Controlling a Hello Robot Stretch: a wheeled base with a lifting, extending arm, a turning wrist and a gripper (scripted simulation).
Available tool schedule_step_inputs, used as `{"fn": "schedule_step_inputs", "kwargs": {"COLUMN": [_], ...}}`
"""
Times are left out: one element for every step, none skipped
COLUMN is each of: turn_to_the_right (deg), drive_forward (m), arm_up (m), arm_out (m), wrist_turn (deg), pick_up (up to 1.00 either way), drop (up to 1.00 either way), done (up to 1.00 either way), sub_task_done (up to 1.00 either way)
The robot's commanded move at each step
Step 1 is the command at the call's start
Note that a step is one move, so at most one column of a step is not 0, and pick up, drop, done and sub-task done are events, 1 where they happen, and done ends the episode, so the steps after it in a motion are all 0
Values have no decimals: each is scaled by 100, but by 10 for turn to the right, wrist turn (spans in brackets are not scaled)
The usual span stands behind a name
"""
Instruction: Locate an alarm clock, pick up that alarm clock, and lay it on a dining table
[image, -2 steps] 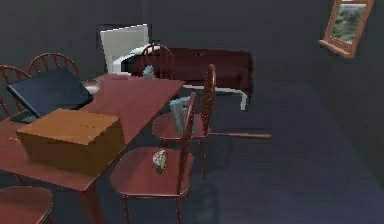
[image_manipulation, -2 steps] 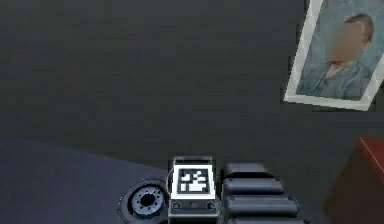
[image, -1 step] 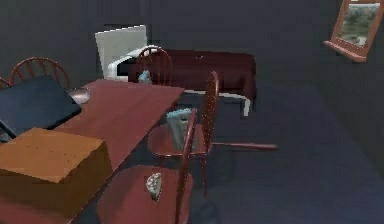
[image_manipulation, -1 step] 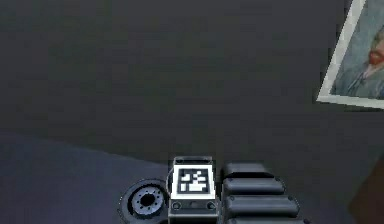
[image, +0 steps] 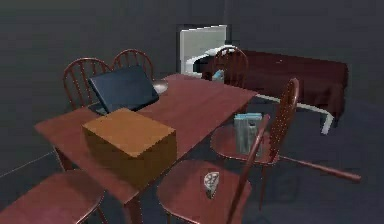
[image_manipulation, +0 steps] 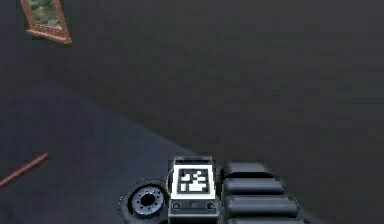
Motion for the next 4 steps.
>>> {"fn": "schedule_step_inputs", "kwargs": {"turn_to_the_right": [0, -450, -150, 450], "drive_forward": [30, 0, 0, 0], "arm_up": [0, 0, 0, 0], "arm_out": [0, 0, 0, 0], "wrist_turn": [0, 0, 0, 0], "pick_up": [0, 0, 0, 0], "drop": [0, 0, 0, 0], "done": [0, 0, 0, 0], "sub_task_done": [0, 0, 0, 0]}}
